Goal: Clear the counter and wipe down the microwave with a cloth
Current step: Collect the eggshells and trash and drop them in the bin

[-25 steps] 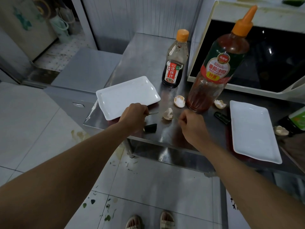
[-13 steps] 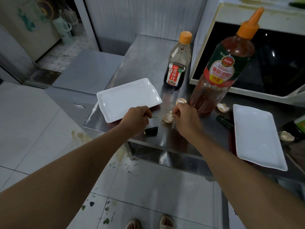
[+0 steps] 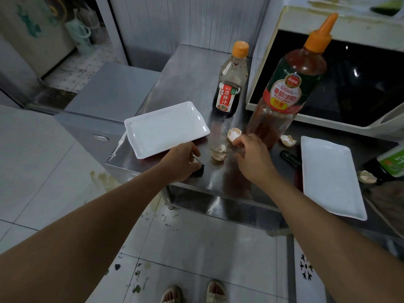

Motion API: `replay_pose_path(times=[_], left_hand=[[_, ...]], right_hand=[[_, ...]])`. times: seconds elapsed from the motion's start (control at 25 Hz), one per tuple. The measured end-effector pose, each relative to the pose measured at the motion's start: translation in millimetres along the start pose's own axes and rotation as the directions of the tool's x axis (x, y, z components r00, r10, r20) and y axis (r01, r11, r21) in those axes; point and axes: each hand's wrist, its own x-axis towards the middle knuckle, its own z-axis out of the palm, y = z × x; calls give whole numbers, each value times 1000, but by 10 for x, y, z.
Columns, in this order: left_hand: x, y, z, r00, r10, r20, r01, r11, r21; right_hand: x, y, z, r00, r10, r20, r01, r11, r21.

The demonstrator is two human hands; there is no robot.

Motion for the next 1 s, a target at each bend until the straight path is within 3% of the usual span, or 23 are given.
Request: replay_pose_path(times=[0.2,0.48,0.72,1.0], left_hand=[[-38,-4,83,999,36,26,-40,989,141],[-28,33,220,998,59,5,-59,984,171],[-26,249,293,998,46,-31,-43,994,96],[73,690,455,992,129,7,-129,991,27]], right_hand=[[-196,165,-132,993,112,39,-111,994,-13],[-370,377,-129,984,179,0,-179,984,-19],[-444,556,-224,963,264,-50,-266,962,-52],[-340,883,-430,922,334,-197,-362,924,-127]])
